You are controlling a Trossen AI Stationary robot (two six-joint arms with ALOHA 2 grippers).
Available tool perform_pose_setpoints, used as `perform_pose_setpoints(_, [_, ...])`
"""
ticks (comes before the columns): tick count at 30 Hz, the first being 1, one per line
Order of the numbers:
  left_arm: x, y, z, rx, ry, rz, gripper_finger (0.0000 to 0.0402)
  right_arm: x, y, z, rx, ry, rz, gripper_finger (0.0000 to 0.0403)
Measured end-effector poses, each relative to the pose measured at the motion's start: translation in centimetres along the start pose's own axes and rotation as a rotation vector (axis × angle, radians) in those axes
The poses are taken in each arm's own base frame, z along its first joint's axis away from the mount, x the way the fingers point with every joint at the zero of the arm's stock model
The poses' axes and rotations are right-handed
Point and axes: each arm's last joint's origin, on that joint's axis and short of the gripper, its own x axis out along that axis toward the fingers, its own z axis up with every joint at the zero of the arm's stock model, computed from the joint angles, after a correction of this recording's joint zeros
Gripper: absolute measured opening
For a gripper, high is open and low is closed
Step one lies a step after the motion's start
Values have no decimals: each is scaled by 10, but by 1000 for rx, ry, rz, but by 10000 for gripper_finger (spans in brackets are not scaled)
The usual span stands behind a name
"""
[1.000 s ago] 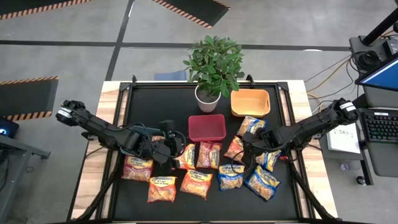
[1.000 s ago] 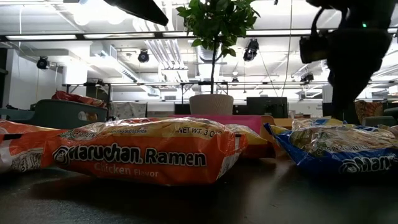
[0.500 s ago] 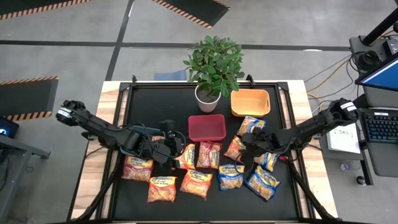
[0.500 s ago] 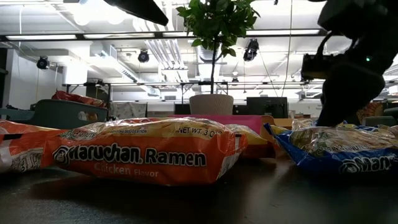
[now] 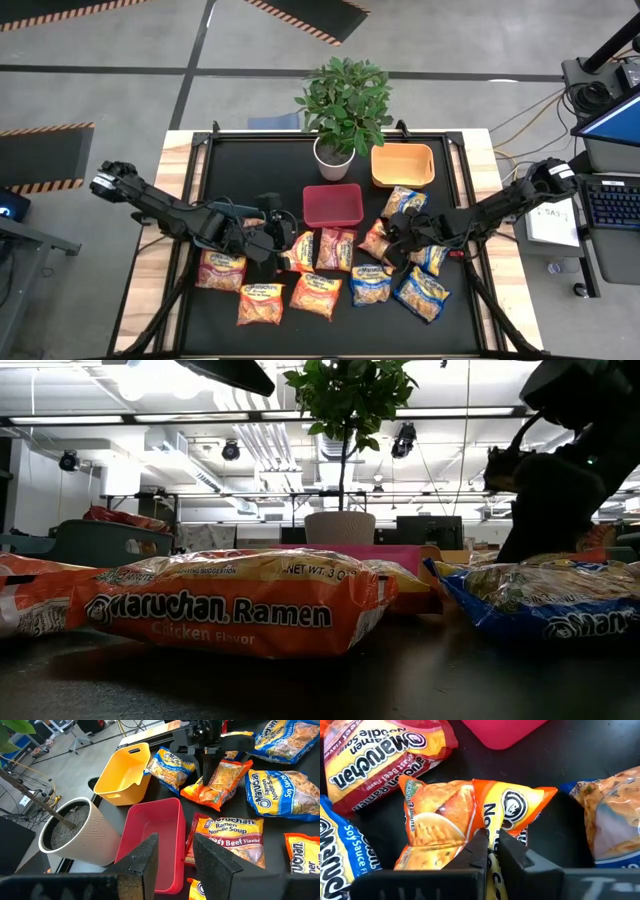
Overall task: Sort Maruchan noodles
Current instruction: Put the top right orange noodle pack into the red bin
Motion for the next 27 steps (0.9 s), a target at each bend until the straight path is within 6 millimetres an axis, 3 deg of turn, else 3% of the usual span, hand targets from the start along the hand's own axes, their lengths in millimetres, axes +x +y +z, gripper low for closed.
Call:
perform_pose_setpoints(9, [0, 0, 0, 10, 3, 10, 104, -11, 13, 19, -16, -62, 44, 8])
perform_pose_setpoints(19, [-6, 17, -8, 101, 68, 297, 104, -32, 35, 56, -50, -226, 66, 8])
perform_pose_setpoints(24, [-6, 16, -5, 66, 53, 131, 102, -38, 40, 64, -54, -231, 74, 8])
perform_pose_setpoints(27, [-3, 10, -3, 46, 40, 17, 96, -42, 38, 63, 28, -133, 66, 8])
